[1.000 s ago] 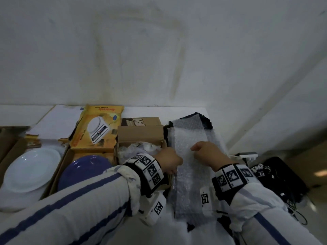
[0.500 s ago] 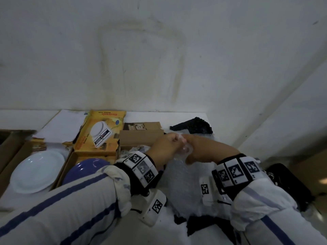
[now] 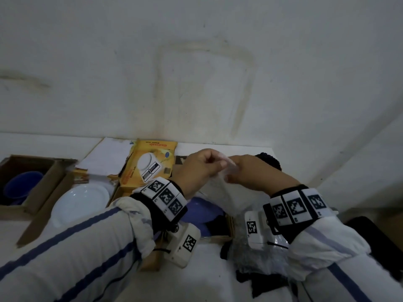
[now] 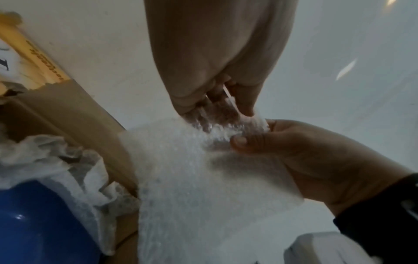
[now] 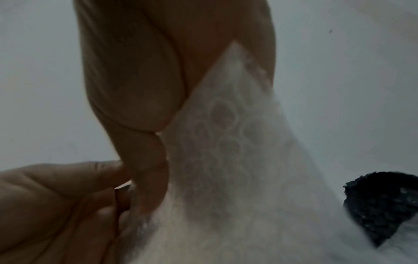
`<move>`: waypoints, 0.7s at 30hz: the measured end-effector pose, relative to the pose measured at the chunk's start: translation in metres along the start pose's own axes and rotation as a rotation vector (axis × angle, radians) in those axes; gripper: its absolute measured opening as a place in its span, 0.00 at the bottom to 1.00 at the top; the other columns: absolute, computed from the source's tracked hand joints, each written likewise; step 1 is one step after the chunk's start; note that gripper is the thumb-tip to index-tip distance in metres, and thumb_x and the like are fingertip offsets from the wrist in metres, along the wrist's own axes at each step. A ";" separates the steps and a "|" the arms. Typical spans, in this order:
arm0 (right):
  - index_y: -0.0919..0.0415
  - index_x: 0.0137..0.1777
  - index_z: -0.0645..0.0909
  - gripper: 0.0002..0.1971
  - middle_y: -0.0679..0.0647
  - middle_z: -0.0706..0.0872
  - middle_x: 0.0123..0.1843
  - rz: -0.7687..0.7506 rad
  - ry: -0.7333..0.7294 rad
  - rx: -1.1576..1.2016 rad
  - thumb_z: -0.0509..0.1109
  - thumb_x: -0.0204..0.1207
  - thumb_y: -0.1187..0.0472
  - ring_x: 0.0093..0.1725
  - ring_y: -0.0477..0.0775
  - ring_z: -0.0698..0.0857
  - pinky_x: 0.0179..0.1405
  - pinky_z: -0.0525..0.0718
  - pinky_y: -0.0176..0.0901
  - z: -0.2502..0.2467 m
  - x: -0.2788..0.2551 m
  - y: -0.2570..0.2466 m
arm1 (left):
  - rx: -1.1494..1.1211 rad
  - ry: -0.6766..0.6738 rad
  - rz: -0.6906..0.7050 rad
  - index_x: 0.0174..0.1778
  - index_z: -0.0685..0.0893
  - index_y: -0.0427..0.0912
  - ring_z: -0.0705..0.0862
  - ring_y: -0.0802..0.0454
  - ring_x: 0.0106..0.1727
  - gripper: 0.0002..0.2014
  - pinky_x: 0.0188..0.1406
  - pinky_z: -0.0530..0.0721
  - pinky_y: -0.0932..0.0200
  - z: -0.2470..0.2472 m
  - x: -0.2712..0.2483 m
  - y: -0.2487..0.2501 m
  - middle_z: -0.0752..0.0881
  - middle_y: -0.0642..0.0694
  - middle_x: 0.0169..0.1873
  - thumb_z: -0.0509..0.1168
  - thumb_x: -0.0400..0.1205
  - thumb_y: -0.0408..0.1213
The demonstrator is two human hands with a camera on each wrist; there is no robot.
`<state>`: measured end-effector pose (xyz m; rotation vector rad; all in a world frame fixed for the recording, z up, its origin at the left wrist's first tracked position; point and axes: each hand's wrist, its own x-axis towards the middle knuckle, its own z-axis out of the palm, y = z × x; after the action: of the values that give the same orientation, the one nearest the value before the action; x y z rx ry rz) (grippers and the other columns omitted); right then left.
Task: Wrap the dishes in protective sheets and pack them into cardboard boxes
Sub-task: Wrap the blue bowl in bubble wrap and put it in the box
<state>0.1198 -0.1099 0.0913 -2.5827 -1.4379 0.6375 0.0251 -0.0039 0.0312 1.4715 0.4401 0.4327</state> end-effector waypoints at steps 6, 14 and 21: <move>0.65 0.49 0.87 0.06 0.55 0.88 0.43 0.013 0.101 0.559 0.71 0.74 0.67 0.44 0.50 0.84 0.46 0.81 0.39 -0.005 0.001 -0.003 | 0.322 -0.181 -0.049 0.69 0.72 0.48 0.81 0.53 0.61 0.31 0.56 0.85 0.56 -0.038 0.002 -0.002 0.79 0.48 0.62 0.76 0.72 0.31; 0.62 0.40 0.87 0.05 0.44 0.81 0.38 -0.123 0.269 0.558 0.71 0.73 0.71 0.40 0.42 0.80 0.42 0.76 0.36 0.003 0.009 -0.002 | 0.740 0.023 -0.114 0.44 0.77 0.41 0.76 0.51 0.39 0.05 0.34 0.70 0.59 -0.074 -0.006 -0.026 0.78 0.50 0.36 0.65 0.80 0.39; 0.64 0.41 0.91 0.07 0.59 0.85 0.59 -0.193 0.261 0.274 0.75 0.67 0.74 0.57 0.48 0.80 0.51 0.73 0.25 0.042 0.028 0.014 | 0.311 0.116 -0.255 0.55 0.71 0.47 0.84 0.47 0.34 0.06 0.21 0.83 0.57 -0.078 -0.020 -0.036 0.82 0.39 0.47 0.58 0.85 0.33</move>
<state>0.1259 -0.0983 0.0403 -2.1925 -1.3840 0.4186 -0.0329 0.0502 -0.0080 1.6675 0.8057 0.2535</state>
